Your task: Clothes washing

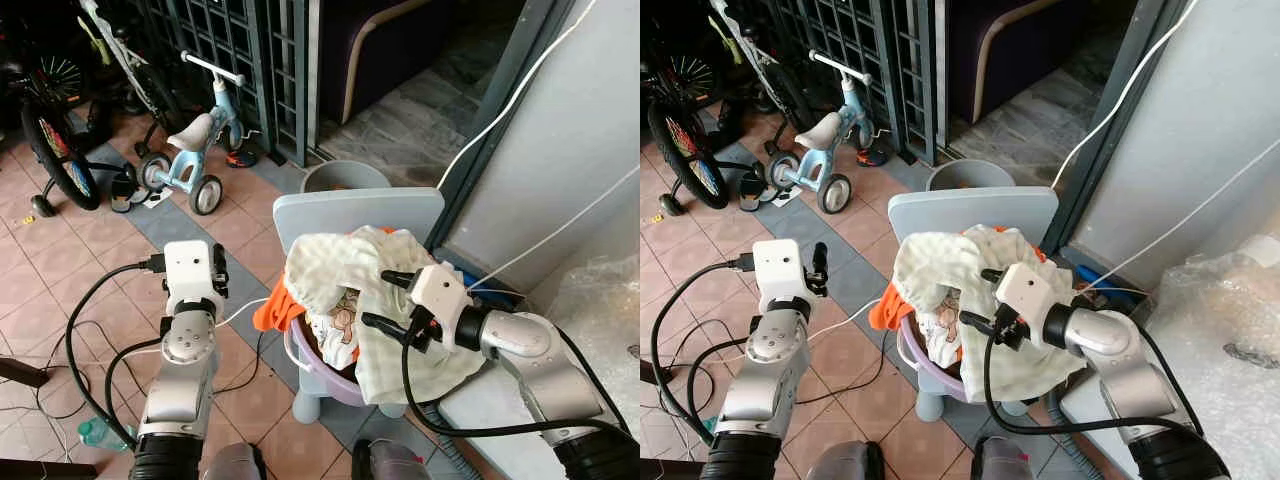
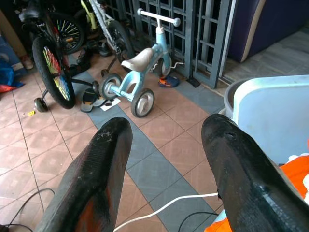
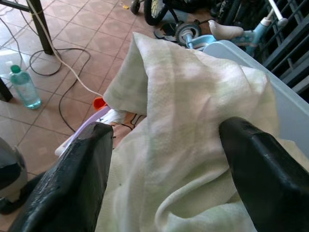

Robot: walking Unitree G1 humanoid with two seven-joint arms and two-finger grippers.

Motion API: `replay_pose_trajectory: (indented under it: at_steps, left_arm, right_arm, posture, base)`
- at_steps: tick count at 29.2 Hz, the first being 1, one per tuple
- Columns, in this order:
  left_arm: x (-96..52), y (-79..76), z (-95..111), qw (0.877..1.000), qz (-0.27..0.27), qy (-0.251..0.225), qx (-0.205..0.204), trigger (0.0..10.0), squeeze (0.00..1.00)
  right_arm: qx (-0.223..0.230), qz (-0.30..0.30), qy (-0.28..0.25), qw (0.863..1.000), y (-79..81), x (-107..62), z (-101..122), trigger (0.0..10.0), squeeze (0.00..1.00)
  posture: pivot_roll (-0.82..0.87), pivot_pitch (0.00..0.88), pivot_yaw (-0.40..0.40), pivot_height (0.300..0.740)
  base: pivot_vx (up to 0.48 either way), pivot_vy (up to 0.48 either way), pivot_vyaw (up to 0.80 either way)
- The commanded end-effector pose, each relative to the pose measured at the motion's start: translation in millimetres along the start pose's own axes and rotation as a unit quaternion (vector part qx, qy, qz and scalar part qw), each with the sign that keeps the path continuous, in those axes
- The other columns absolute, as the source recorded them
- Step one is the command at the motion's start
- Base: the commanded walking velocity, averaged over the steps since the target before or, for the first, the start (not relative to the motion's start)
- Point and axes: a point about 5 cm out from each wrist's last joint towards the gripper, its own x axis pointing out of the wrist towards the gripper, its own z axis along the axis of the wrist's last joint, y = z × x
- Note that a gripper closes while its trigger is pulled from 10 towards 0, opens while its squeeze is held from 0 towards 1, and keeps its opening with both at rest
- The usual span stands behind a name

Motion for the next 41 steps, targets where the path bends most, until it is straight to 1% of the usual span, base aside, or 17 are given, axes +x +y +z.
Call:
replay_pose_trajectory:
  at_steps: [1,3,4,7,9,10,12,13,16,20,28,31,35,36,37,39,41]
  left_arm:
    - [-0.3,-0.4,-2,1.0,0.001,0.006,0.004,10.0,0.0]
    - [-0.4,-0.8,-2,1.0,0.001,0.006,0.003,10.0,0.0]
    - [-0.5,-1.1,-2,1.0,0.001,0.006,0.003,10.0,0.0]
    - [-0.6,-1.6,-2,1.0,0.002,0.007,0.003,10.0,0.0]
    - [-0.7,-1.9,-2,1.0,0.002,0.008,0.002,10.0,0.0]
    - [-0.6,-1.9,-2,1.0,0.002,0.008,0.002,10.0,0.0]
    - [-0.5,-1.9,-2,1.0,0.002,0.008,0.002,10.0,0.0]
    - [-0.4,-2.0,-2,1.0,0.002,0.008,0.002,10.0,0.0]
    - [0.0,-1.9,-2,1.0,0.002,0.007,0.001,10.0,0.0]
    - [0.2,-2.1,-2,1.0,0.001,0.006,0.002,10.0,0.0]
    - [0.7,-2.1,-2,1.0,0.002,0.005,0.003,10.0,0.0]
    - [0.6,-2.0,-2,1.0,0.002,0.006,0.002,10.0,0.0]
    - [0.7,-2.4,-1,1.0,0.001,0.006,0.002,10.0,0.0]
    - [0.7,-2.5,-1,1.0,0.0,0.006,0.003,10.0,0.0]
    - [0.7,-2.7,-1,1.0,-0.002,0.007,0.004,10.0,0.0]
    - [0.7,-3.0,-1,1.0,-0.003,0.007,0.004,10.0,0.0]
    - [0.7,-3.3,-1,1.0,-0.004,0.007,0.004,10.0,0.0]
  right_arm:
    - [-0.033,-0.019,0.027,0.999,2.2,7.3,-7,10.0,0.07]
    - [-0.05,-0.018,0.038,0.998,4.0,9.0,-10,10.0,0.07]
    - [-0.06,-0.022,0.048,0.997,6.1,10.2,-14,10.0,0.0]
    - [-0.06,-0.039,0.072,0.995,7.7,10.8,-22,10.0,0.0]
    - [-0.063,-0.037,0.085,0.994,9.6,10.0,-27,10.0,0.0]
    - [-0.056,-0.037,0.087,0.994,10.2,9.2,-30,8.8,0.0]
    - [-0.048,-0.038,0.087,0.994,10.3,8.3,-31,8.8,0.0]
    - [-0.031,-0.05,0.079,0.995,7.1,6.2,-32,0.0,0.0]
    - [-0.02,-0.068,0.08,0.994,-0.8,4.9,-33,0.0,0.0]
    - [-0.011,-0.079,0.078,0.994,-3.7,5.8,-35,0.0,0.0]
    - [0.019,-0.076,0.068,0.995,-0.4,10.1,-35,0.0,0.0]
    - [0.052,-0.085,0.058,0.993,0.7,10.8,-34,0.0,0.0]
    - [0.106,-0.105,0.035,0.988,-3.1,11.1,-31,0.0,0.0]
    - [0.124,-0.114,0.022,0.985,-5.6,11.3,-28,0.0,0.0]
    - [0.16,-0.132,-0.007,0.978,-11.9,11.5,-22,0.0,0.0]
    - [0.18,-0.138,-0.021,0.974,-15.0,11.5,-19,0.0,0.0]
    - [0.187,-0.138,-0.023,0.973,-15.4,11.7,-18,0.0,0.0]
  posture:
    - [-0.03,0.083,0.008,0.74]
    - [-0.03,0.082,0.008,0.74]
    - [-0.03,0.082,0.008,0.74]
    - [-0.03,0.079,0.005,0.74]
    - [-0.03,0.078,0.004,0.74]
    - [-0.03,0.077,0.003,0.74]
    - [-0.03,0.077,0.003,0.74]
    - [-0.03,0.076,0.003,0.74]
    - [-0.03,0.072,0.003,0.74]
    - [-0.03,0.068,0.004,0.74]
    - [-0.03,0.067,0.005,0.74]
    - [-0.03,0.069,0.004,0.74]
    - [-0.03,0.071,0.005,0.74]
    - [-0.03,0.071,0.005,0.74]
    - [-0.03,0.071,0.005,0.74]
    - [-0.03,0.071,0.006,0.74]
    - [-0.03,0.071,0.006,0.74]
  base:
    - [0.0,0.0,0.0]
    - [0.0,0.0,0.0]
    - [0.0,0.0,0.0]
    - [0.0,0.0,0.0]
    - [0.0,0.0,0.0]
    - [0.0,0.0,0.0]
    - [0.0,0.0,0.0]
    - [0.0,0.0,0.0]
    - [0.0,0.0,0.0]
    - [0.0,0.0,0.0]
    - [0.0,0.0,0.0]
    - [0.0,0.0,0.0]
    - [0.0,0.0,0.0]
    - [0.0,0.0,0.0]
    - [0.0,0.0,0.0]
    - [0.0,0.0,0.0]
    - [0.0,0.0,0.0]
